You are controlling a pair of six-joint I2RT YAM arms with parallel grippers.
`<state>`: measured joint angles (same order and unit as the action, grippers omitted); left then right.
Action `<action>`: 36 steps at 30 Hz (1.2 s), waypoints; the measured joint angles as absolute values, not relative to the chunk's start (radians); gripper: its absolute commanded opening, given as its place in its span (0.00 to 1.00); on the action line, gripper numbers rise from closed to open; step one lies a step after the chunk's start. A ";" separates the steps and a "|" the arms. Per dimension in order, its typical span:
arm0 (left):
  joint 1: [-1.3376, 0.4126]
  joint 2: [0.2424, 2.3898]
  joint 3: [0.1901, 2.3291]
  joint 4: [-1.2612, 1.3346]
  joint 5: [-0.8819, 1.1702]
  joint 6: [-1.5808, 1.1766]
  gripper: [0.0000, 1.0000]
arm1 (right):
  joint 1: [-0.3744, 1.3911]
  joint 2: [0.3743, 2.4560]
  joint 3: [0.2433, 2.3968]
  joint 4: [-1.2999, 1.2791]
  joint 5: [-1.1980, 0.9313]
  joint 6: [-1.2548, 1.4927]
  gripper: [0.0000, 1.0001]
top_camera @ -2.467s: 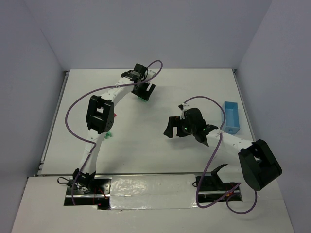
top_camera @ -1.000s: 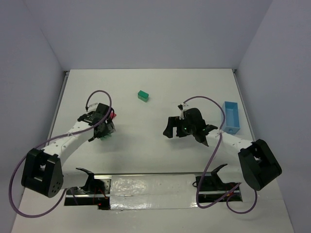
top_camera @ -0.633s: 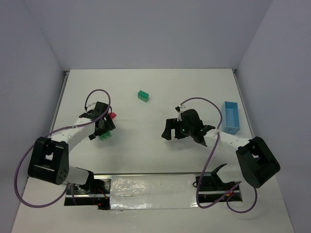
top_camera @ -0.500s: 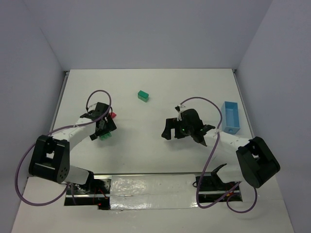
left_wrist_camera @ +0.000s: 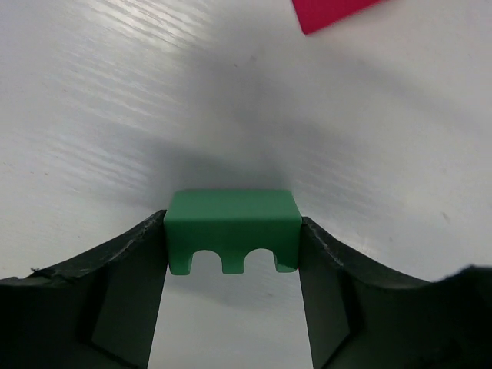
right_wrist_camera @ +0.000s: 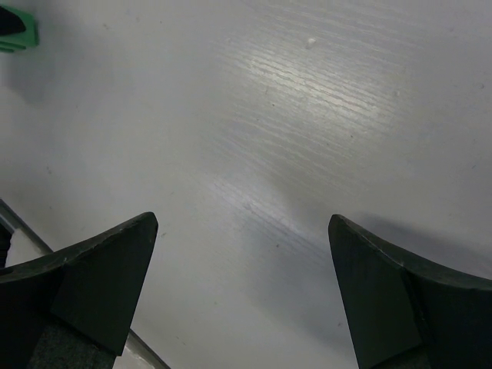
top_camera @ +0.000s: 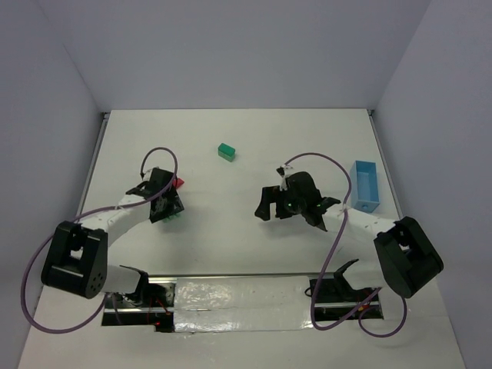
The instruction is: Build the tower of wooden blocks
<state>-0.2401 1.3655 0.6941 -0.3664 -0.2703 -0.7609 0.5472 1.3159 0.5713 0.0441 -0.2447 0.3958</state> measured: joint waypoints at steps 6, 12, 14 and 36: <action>-0.498 1.050 0.523 -0.170 -0.260 -0.668 0.00 | 0.547 1.147 0.531 0.076 -0.305 0.511 0.98; -0.735 0.693 0.345 0.218 -0.144 -0.496 0.00 | 0.576 0.894 0.701 -0.044 -0.326 0.591 0.89; -0.773 0.651 0.326 0.282 -0.104 -0.451 0.00 | 0.583 0.893 0.813 -0.093 -0.324 0.599 0.87; -0.914 0.636 0.340 0.397 0.060 -0.233 0.00 | 0.948 1.238 1.159 -0.568 -0.175 0.567 0.69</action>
